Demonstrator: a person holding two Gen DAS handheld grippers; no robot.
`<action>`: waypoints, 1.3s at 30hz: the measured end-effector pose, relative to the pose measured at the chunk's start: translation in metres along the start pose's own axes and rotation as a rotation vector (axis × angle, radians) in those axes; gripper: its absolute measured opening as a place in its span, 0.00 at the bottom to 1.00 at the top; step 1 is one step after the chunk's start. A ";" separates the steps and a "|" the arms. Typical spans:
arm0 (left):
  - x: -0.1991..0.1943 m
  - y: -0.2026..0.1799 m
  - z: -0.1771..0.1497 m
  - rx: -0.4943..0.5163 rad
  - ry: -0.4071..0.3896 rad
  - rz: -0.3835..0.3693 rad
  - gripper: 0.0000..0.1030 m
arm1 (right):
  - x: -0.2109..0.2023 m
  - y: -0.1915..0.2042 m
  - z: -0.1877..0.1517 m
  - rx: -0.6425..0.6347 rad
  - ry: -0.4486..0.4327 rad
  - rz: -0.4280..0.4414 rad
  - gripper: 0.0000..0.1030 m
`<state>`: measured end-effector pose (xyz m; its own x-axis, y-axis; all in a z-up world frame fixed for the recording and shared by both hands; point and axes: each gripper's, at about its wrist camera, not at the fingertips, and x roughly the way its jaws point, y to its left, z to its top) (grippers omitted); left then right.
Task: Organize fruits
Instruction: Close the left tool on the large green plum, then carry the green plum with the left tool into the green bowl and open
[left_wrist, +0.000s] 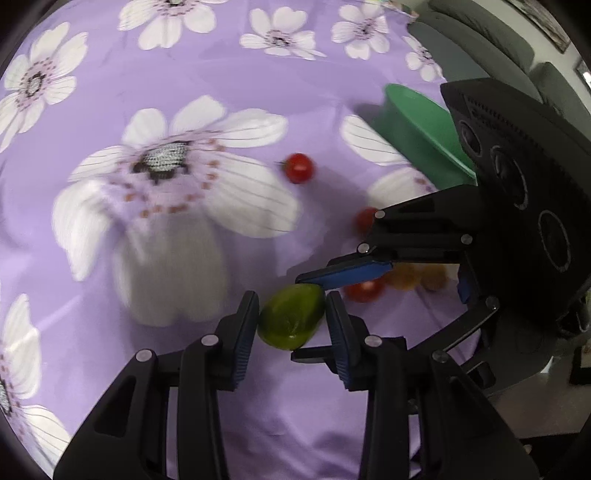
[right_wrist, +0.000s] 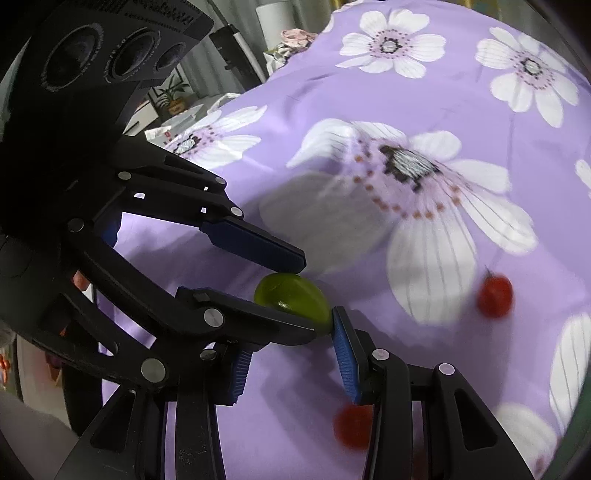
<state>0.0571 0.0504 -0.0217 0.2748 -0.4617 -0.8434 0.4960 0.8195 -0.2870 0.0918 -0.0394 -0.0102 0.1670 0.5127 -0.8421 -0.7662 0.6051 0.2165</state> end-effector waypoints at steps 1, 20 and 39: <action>0.001 -0.007 0.000 0.006 0.001 -0.010 0.35 | -0.004 -0.001 -0.005 0.008 0.003 -0.002 0.41; 0.013 -0.025 -0.027 -0.213 0.029 -0.145 0.37 | -0.016 -0.003 -0.054 0.119 -0.058 0.007 0.42; -0.004 -0.033 -0.034 -0.231 -0.074 -0.156 0.37 | -0.041 0.006 -0.063 0.130 -0.144 -0.034 0.43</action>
<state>0.0118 0.0366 -0.0239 0.2733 -0.6047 -0.7481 0.3387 0.7884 -0.5136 0.0411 -0.0951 -0.0057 0.2854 0.5667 -0.7729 -0.6735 0.6924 0.2588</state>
